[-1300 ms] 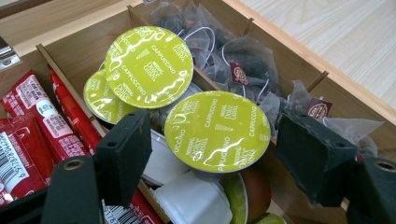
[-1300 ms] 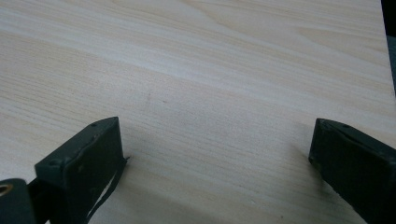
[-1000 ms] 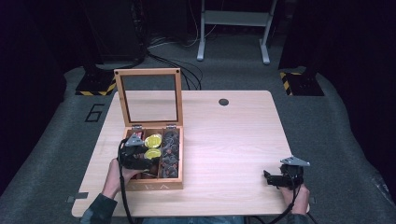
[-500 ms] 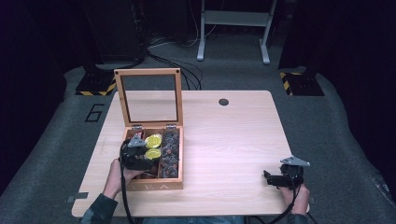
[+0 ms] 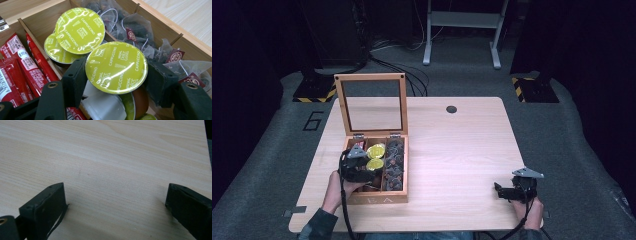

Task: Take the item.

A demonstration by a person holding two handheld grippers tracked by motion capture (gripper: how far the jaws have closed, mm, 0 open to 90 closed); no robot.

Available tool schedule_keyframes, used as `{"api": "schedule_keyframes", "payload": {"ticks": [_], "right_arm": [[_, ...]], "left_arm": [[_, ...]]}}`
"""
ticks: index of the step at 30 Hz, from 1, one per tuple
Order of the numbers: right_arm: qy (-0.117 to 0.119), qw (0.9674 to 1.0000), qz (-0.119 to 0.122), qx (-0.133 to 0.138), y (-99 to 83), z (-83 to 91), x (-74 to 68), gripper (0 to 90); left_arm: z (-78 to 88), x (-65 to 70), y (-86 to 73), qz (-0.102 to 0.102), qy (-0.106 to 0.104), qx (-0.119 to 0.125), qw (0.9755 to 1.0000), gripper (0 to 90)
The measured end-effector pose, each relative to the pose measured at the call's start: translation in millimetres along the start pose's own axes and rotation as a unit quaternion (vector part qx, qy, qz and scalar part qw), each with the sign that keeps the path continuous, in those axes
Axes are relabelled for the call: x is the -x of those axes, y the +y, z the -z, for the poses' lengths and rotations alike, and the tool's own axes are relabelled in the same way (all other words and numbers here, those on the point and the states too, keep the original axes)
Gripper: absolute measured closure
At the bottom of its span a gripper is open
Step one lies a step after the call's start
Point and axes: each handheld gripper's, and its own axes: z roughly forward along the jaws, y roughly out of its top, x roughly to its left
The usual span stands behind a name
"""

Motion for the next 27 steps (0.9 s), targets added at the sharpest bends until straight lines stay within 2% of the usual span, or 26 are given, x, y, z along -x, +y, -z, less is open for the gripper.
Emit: {"api": "schedule_keyframes", "payload": {"ticks": [14,27], "right_arm": [[0.000,1.0000,0.002,0.002,0.0,-0.2,0.4,2.5],[0.000,1.0000,0.002,0.001,0.1,-0.2,0.5,2.5]], "left_arm": [[12.9,2.0,3.9,-0.009,0.010,0.015,0.9998,37.7],[27.6,-1.5,7.6,-0.005,0.028,0.038,0.9989,37.7]]}}
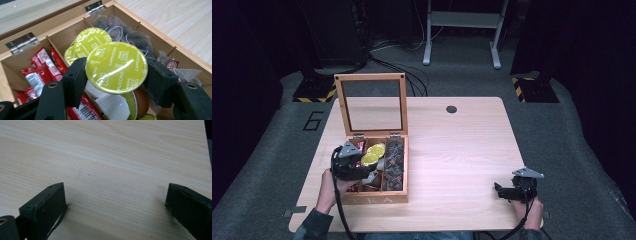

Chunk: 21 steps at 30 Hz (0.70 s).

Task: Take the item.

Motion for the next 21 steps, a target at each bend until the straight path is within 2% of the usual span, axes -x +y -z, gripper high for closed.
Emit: {"api": "schedule_keyframes", "payload": {"ticks": [21], "right_arm": [[0.000,1.0000,0.000,0.001,0.0,0.0,0.0,2.6]], "left_arm": [[21.4,-18.1,-3.5,0.016,0.033,0.014,0.9992,37.8]]}}
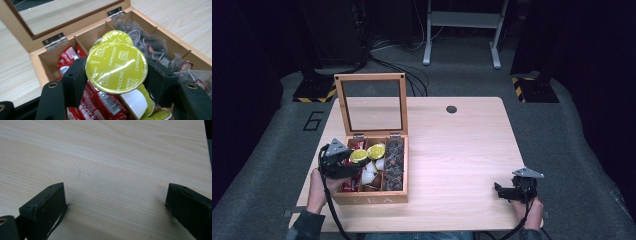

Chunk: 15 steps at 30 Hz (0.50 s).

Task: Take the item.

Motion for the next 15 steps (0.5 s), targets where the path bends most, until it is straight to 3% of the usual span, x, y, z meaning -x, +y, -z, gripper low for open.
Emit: {"api": "schedule_keyframes", "payload": {"ticks": [15], "right_arm": [[0.000,1.0000,0.000,-0.001,0.0,0.1,0.1,2.6]], "left_arm": [[14.6,-20.0,-5.4,0.020,0.034,0.012,0.9991,37.8]]}}
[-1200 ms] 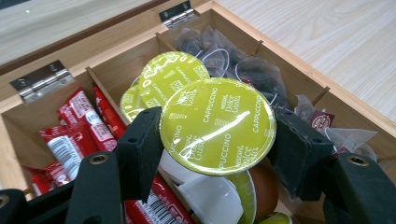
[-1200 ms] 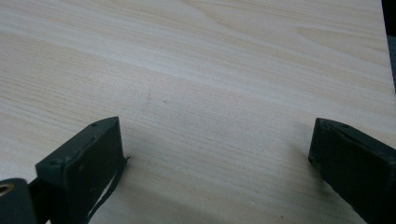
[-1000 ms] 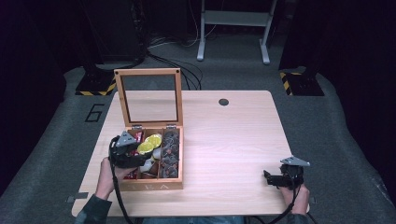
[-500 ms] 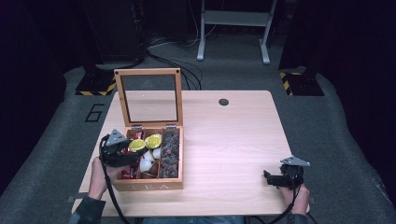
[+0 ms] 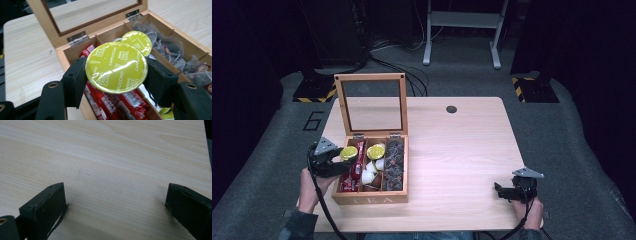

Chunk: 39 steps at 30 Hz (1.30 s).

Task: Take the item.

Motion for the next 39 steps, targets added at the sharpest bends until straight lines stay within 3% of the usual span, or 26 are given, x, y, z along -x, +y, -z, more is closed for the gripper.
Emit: {"api": "schedule_keyframes", "payload": {"ticks": [15,24,39], "right_arm": [[0.000,1.0000,-0.001,0.000,0.0,0.0,0.0,2.6],[-0.001,1.0000,-0.001,0.000,0.1,0.0,0.1,2.7],[0.000,1.0000,-0.001,0.000,0.1,0.0,0.1,2.7]], "left_arm": [[11.2,-20.1,-5.5,0.013,0.036,0.007,0.9992,37.8],[13.7,-37.4,-15.5,0.034,0.065,0.009,0.9973,37.8],[0.7,-62.8,-34.0,0.064,0.098,0.000,0.9931,37.8]]}}
